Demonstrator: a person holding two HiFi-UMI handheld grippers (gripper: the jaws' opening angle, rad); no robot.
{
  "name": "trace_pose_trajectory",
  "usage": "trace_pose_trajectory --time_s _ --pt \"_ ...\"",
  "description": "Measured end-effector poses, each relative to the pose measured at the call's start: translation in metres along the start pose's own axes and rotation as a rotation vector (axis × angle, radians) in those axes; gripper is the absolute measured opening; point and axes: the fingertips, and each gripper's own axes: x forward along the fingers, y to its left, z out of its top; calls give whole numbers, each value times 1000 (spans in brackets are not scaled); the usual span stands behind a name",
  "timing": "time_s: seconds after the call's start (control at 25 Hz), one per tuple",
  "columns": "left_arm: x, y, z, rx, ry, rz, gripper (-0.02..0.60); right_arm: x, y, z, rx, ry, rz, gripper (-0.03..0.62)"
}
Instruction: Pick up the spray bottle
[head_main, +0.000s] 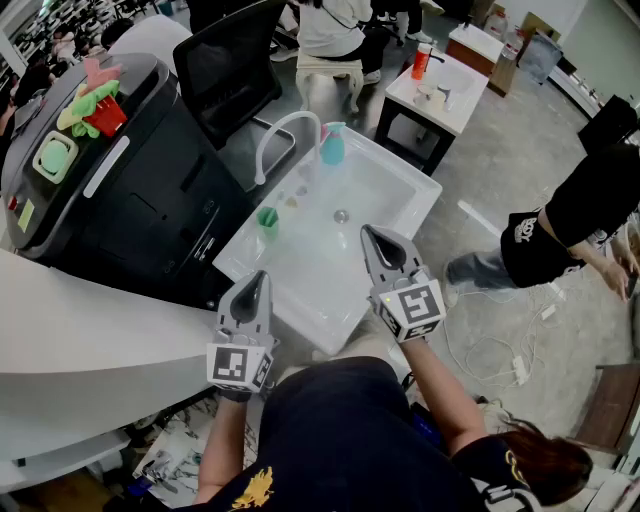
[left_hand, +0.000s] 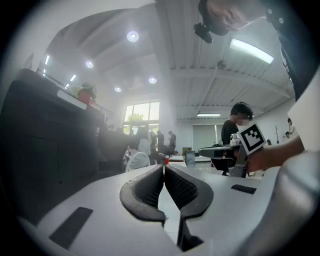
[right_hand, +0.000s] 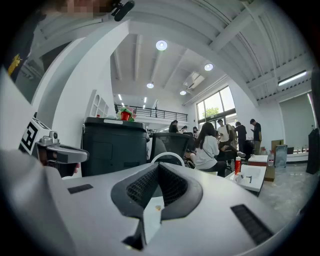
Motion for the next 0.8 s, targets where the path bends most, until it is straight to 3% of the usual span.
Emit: trace_pose_trajectory --time_s 0.28,0.56,0.72,0.8 --pt "4 17 4 -9 -14 23 25 21 -5 -8 15 6 -2 -3" --pt "11 17 -1 -31 -2 -2 25 21 -25 -24 31 44 -49 8" --pt "15 29 1 -43 9 6 25 52 -44 -29 20 65 -23 51" --pt "21 36 1 -54 10 22 26 72 -61 -35 1 84 1 111"
